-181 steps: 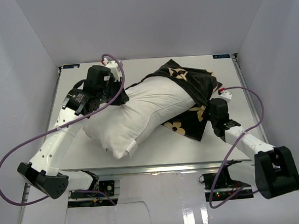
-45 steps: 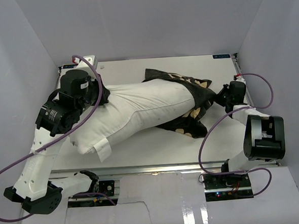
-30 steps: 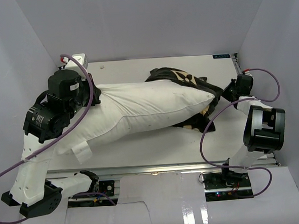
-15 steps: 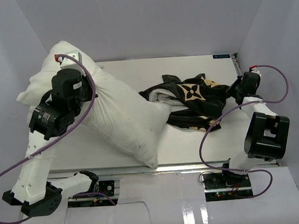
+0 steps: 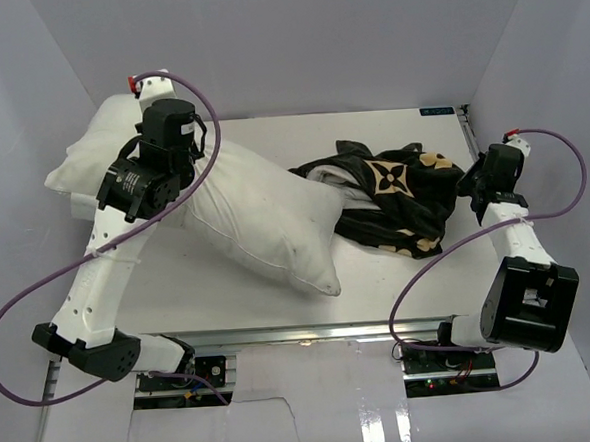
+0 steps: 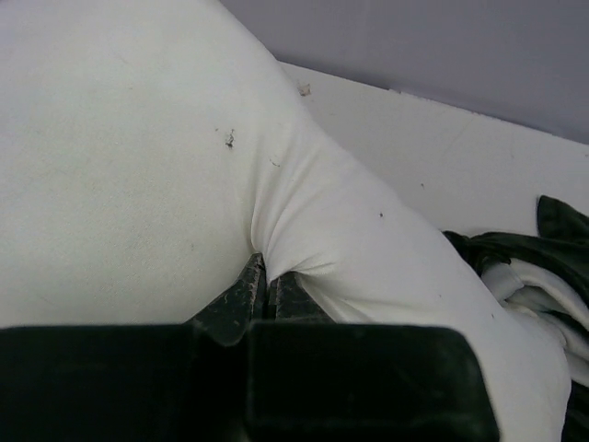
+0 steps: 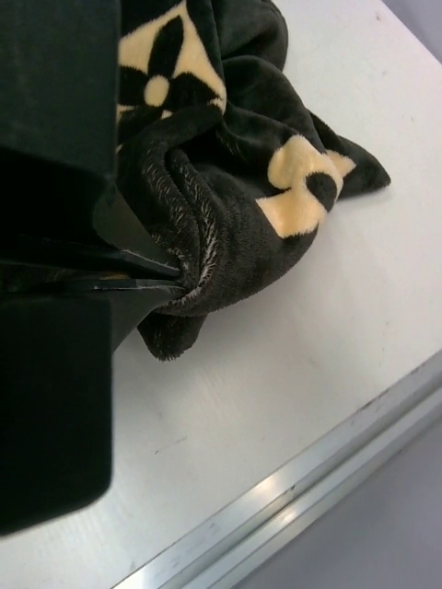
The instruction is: Remove the pillowcase from the pillow
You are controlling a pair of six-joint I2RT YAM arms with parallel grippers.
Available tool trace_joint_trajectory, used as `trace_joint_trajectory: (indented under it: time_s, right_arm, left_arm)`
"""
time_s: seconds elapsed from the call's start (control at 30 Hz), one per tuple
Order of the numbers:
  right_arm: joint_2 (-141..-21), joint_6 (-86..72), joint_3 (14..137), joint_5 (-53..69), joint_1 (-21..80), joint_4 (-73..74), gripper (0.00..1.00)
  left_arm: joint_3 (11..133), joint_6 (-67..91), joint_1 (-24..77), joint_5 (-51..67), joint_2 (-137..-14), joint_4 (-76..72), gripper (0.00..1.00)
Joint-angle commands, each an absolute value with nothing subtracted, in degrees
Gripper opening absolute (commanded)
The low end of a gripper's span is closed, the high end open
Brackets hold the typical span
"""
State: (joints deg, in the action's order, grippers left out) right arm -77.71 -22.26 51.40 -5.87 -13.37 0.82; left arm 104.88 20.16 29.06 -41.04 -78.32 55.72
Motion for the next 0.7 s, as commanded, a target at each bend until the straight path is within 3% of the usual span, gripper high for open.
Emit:
trace_joint_trajectory:
  time_s: [0.0, 0.3, 0.53, 0.67]
  right_arm:
    - [-73.40, -22.15, 50.63, -10.27, -14.41, 2.11, 0.08]
    - [-66.54, -20.83, 51.50, -13.28, -16.61, 6.15, 0.08]
    - [-61.88, -20.22, 48.70, -8.35, -16.61, 6.76, 0.08]
    - [-61.08, -19.69, 47.03, -12.21, -16.70, 7.56, 0.08]
  left_arm:
    - [110.83, 20.65, 28.74, -48.16, -74.62, 51.24, 0.00]
    - [111.62, 20.30, 28.74, -51.68, -72.16, 53.26, 0.00]
    - [103.72, 23.46, 28.57, -54.32, -71.28, 53.26, 0.00]
    - [100.37, 24.96, 26.90, -54.23, -70.84, 53.26, 0.00]
